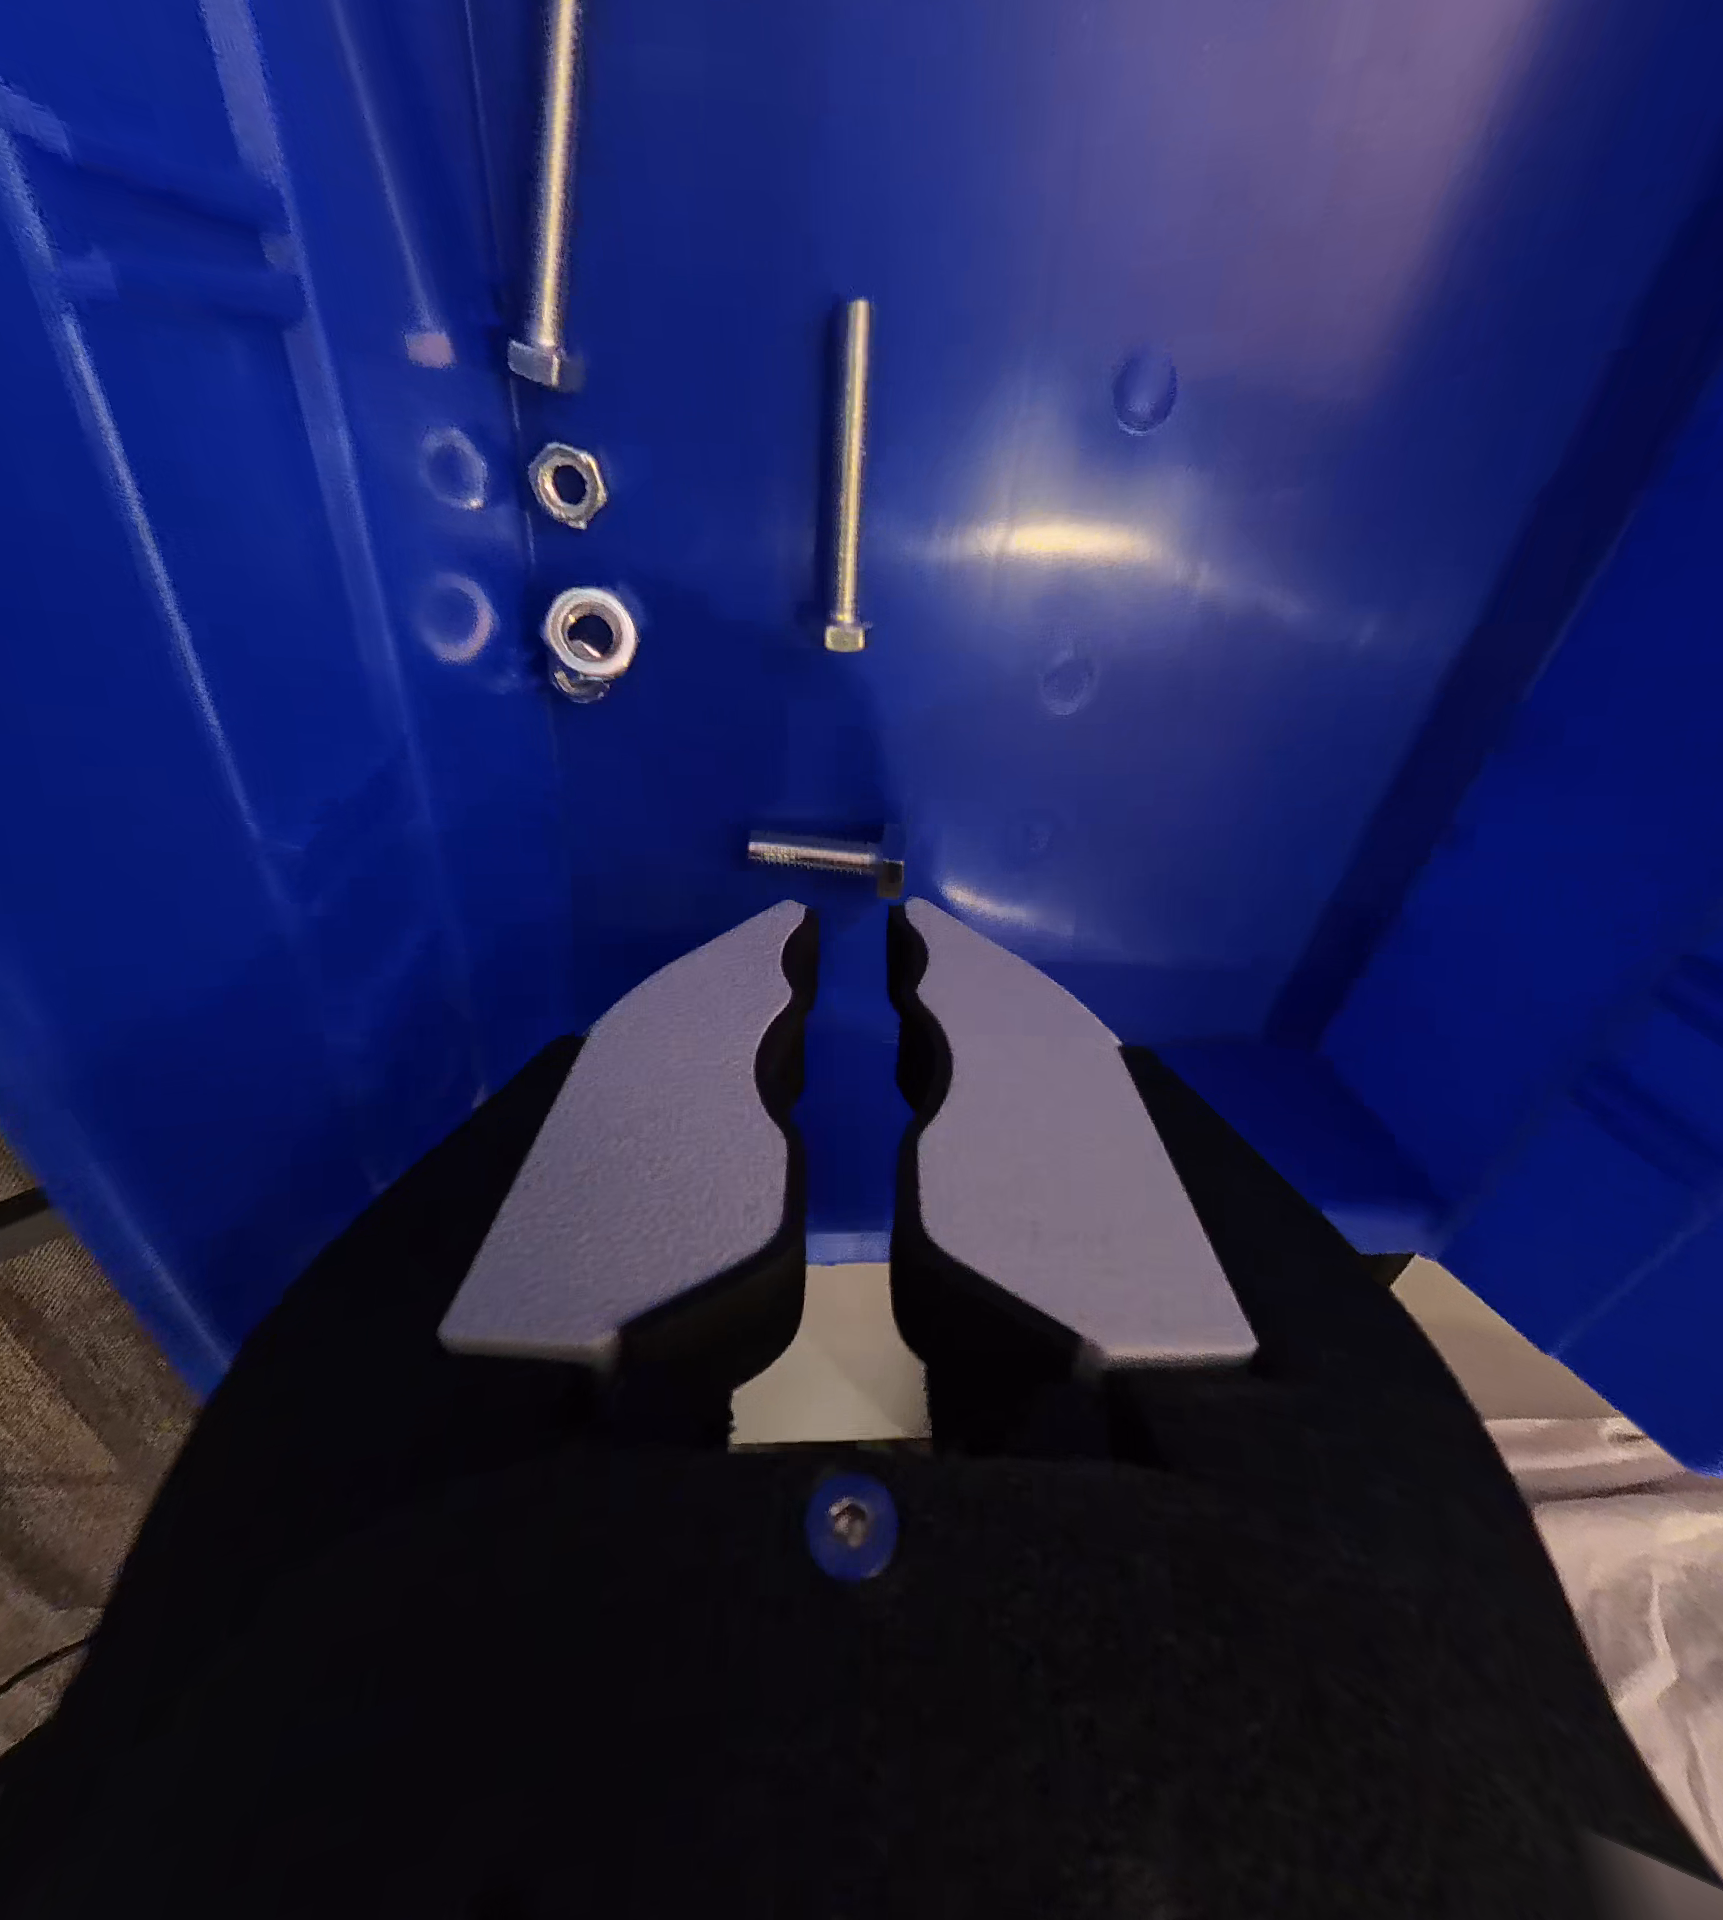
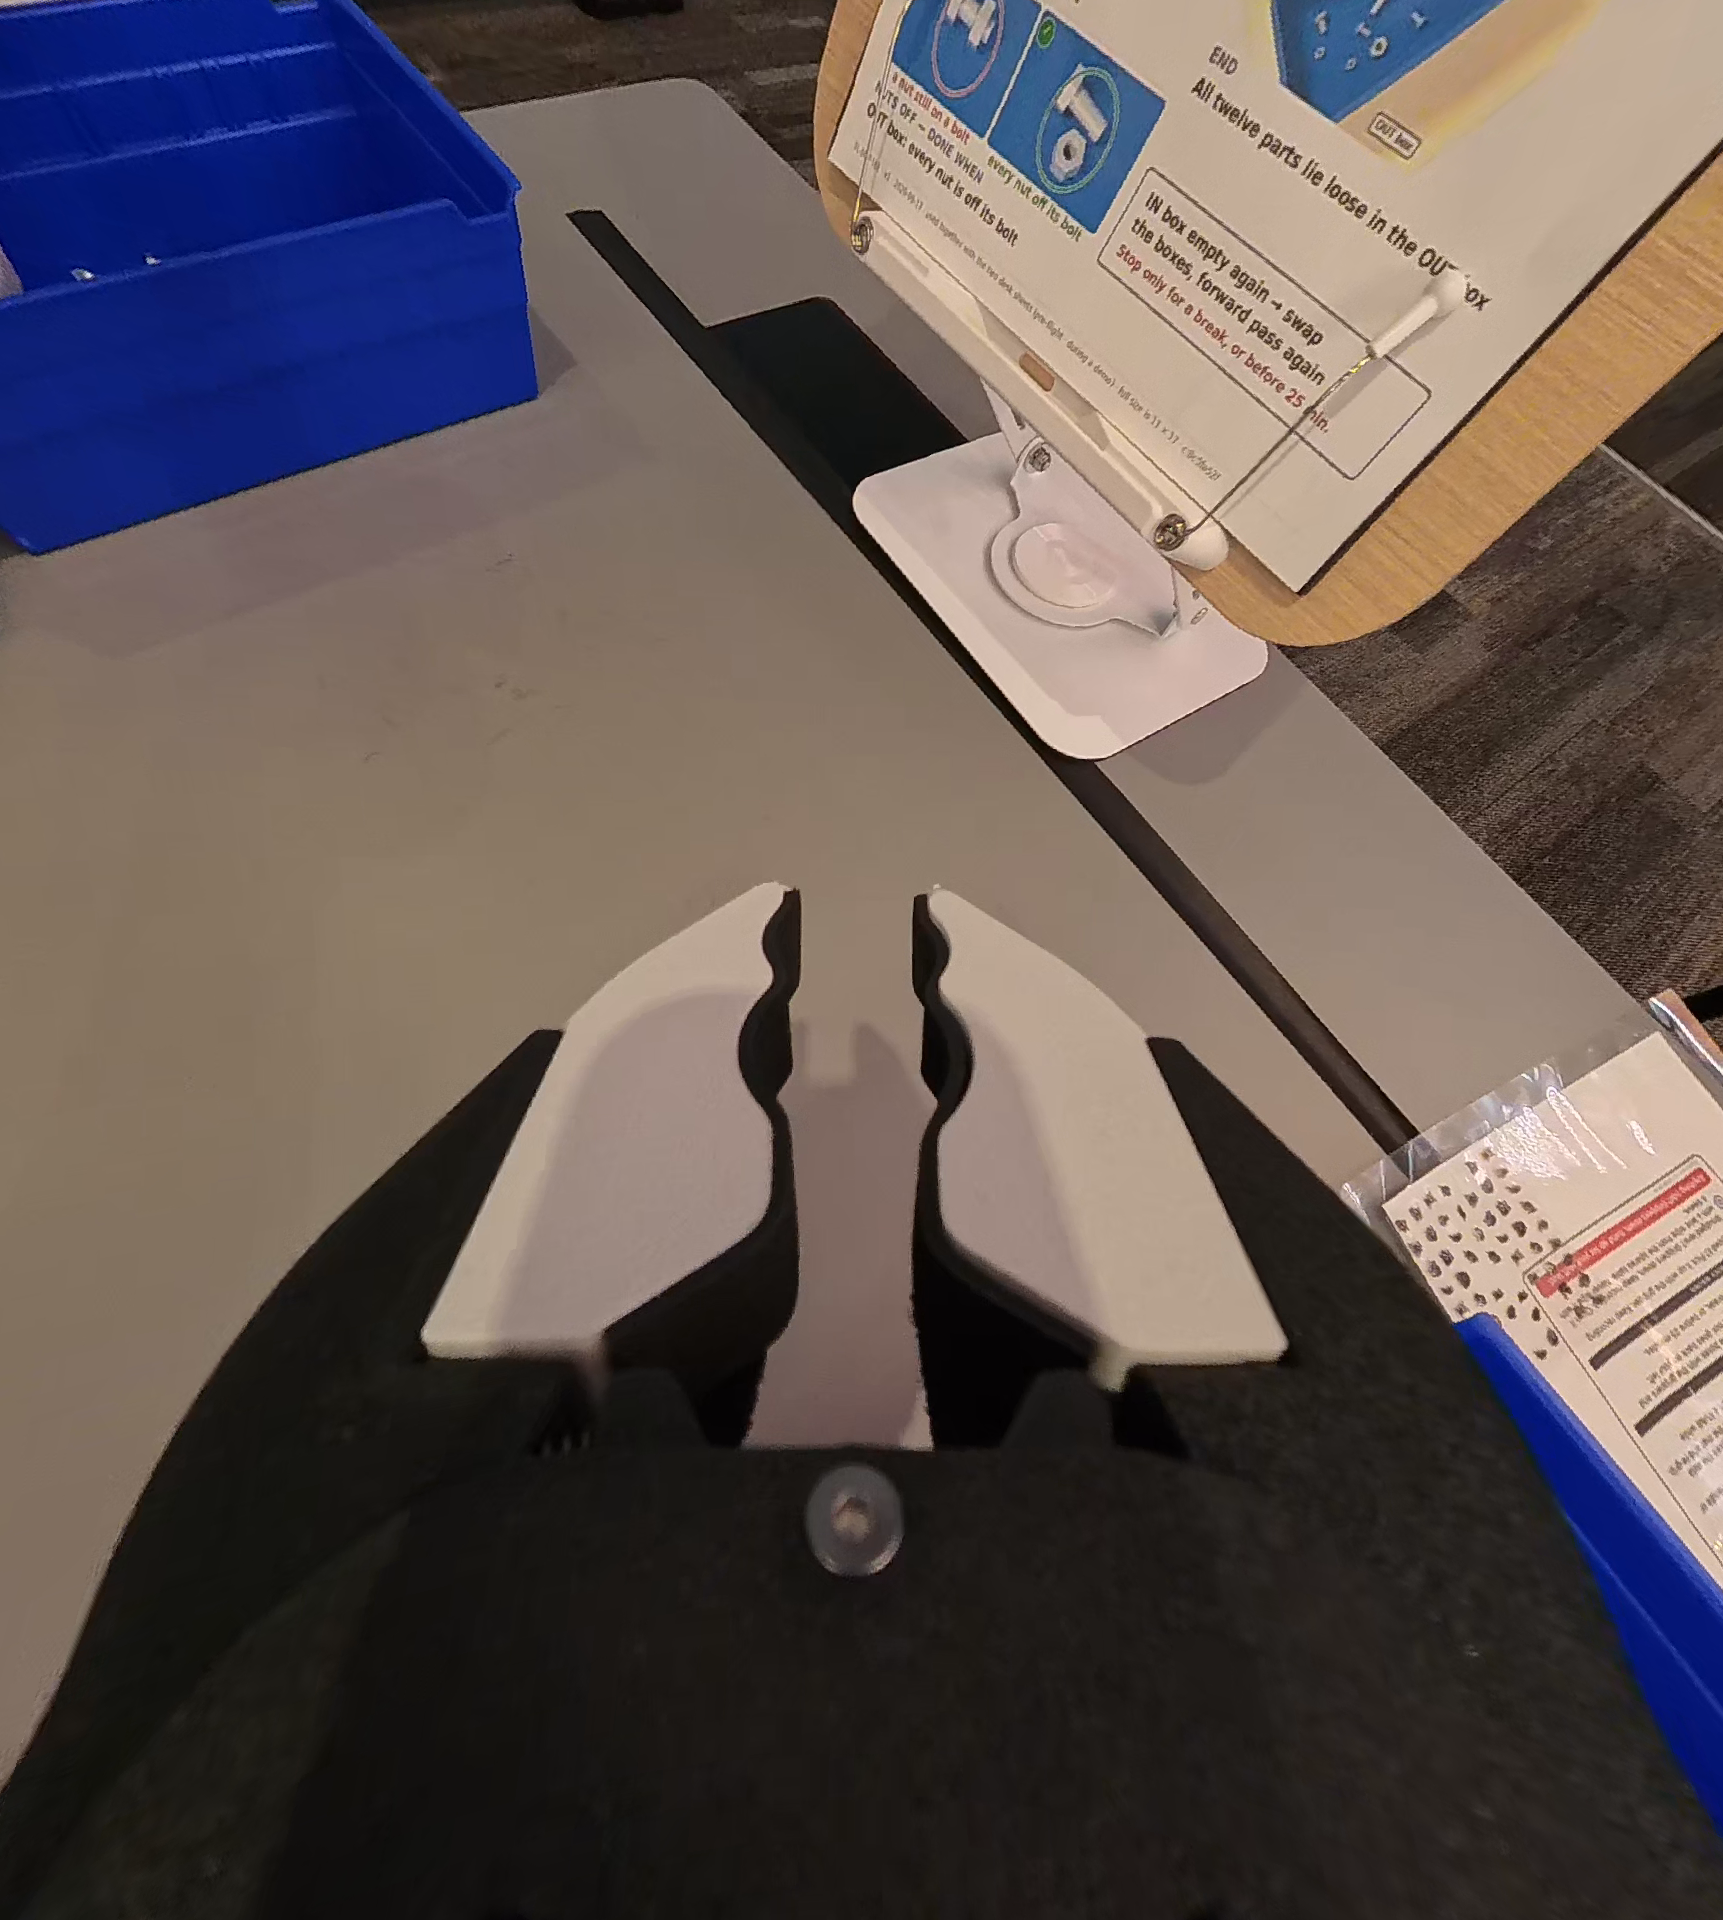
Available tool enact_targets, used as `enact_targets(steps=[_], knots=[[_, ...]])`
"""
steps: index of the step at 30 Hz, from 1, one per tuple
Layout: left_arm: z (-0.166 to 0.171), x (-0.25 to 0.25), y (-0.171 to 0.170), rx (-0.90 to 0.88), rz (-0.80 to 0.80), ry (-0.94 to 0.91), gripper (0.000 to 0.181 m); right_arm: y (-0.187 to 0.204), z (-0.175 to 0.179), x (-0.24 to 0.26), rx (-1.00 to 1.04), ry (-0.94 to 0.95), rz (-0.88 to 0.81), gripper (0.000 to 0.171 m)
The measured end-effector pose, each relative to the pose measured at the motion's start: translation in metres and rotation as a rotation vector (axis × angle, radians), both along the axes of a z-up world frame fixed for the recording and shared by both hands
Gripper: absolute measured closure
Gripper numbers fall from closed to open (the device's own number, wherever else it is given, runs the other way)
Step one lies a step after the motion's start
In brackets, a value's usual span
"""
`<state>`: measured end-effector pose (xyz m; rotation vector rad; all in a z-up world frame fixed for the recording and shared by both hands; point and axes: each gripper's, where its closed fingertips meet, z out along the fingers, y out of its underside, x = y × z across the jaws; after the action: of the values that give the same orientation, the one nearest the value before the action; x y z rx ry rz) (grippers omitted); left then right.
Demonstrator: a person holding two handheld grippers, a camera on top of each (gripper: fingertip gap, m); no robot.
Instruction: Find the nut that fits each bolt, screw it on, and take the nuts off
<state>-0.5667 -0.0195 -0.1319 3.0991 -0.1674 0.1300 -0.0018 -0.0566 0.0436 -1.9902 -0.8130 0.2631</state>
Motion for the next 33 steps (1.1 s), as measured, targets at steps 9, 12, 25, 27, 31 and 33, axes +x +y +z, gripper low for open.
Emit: enact_targets(steps=[9,12,25,27,31,33], knots=[[-0.005,-0.002,-0.001,-0.027,0.037,-0.004,0.174,0.0,-0.001,-0.001,0.006,-0.026,-0.003,0.151],[-0.007,-0.002,0.001,-0.024,0.048,-0.016,0.173,0.0,-0.001,-0.002,0.008,-0.03,0.002,0.151],[-0.002,0.011,0.003,0.009,0.01,-0.128,0.17,0.001,-0.005,0.0,0.0,-0.047,-0.007,0.151],[-0.005,0.012,0.002,-0.006,-0.017,-0.106,0.168,0.001,-0.005,0.0,-0.004,-0.05,-0.006,0.151],[-0.008,0.015,0.002,-0.027,-0.045,-0.08,0.169,0.001,-0.006,0.001,-0.009,-0.05,-0.007,0.151],[-0.01,0.014,0.002,-0.034,-0.053,-0.056,0.171,0.001,-0.006,0.001,-0.01,-0.05,-0.004,0.152]])
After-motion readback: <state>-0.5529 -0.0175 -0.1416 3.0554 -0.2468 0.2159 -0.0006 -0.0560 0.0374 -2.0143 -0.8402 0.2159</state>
